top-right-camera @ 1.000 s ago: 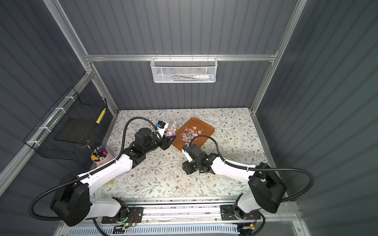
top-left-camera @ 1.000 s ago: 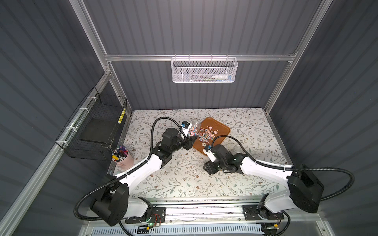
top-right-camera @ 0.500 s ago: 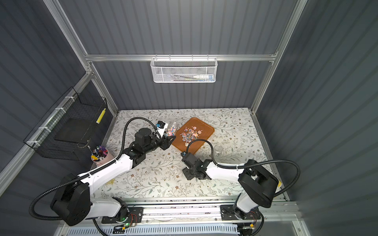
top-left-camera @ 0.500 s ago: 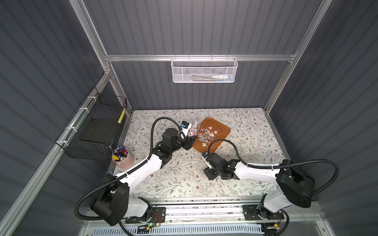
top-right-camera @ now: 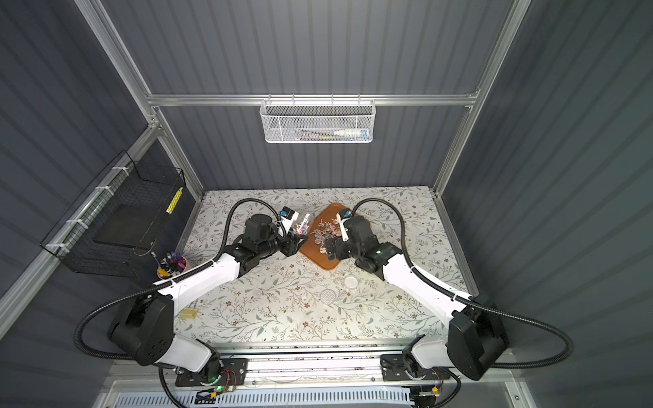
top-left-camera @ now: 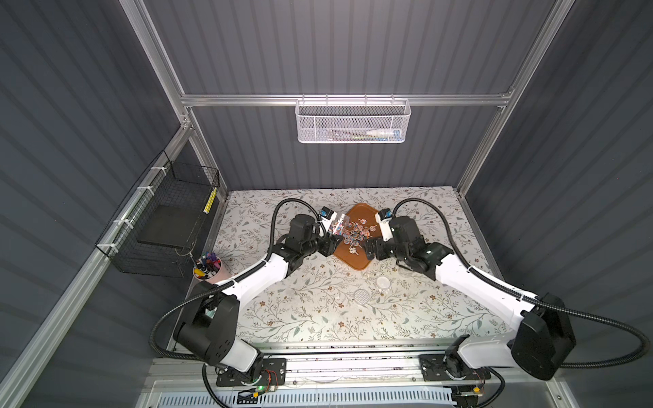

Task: Pour the candies out of the jar
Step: 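Place the lid at the center of the board, then pour the candies out of the jar onto the tray.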

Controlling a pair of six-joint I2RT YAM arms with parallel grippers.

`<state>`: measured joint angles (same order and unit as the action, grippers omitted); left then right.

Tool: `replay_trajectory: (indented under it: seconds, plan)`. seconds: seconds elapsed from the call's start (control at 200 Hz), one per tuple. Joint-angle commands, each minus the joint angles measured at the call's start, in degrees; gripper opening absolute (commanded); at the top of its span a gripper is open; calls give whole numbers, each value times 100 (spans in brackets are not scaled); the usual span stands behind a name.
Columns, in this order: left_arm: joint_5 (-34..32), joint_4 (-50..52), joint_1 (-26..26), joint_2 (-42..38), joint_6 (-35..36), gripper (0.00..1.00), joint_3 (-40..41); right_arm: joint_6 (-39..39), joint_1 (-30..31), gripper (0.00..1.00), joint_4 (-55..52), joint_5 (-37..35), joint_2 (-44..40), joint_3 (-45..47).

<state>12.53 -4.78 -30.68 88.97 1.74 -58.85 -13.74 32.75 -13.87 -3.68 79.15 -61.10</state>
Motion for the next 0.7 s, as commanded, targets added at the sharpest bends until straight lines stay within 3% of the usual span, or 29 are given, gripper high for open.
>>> replay_trajectory:
  seconds: [0.0, 0.12, 0.45, 0.695]
  plan:
    - [218, 851, 143, 366, 454, 0, -592, 134, -282, 99, -326, -269, 280, -579]
    - [300, 1660, 202, 741, 942, 0, -1137, -6, -645, 99, -359, -143, 335, -826]
    - [406, 5246, 202, 2392, 2428, 0, -4000, -455, -1016, 99, 261, 366, -155, -183]
    - [193, 7396, 194, 3682, 2748, 0, -6080, -375, -1095, 99, 262, 394, -339, -18]
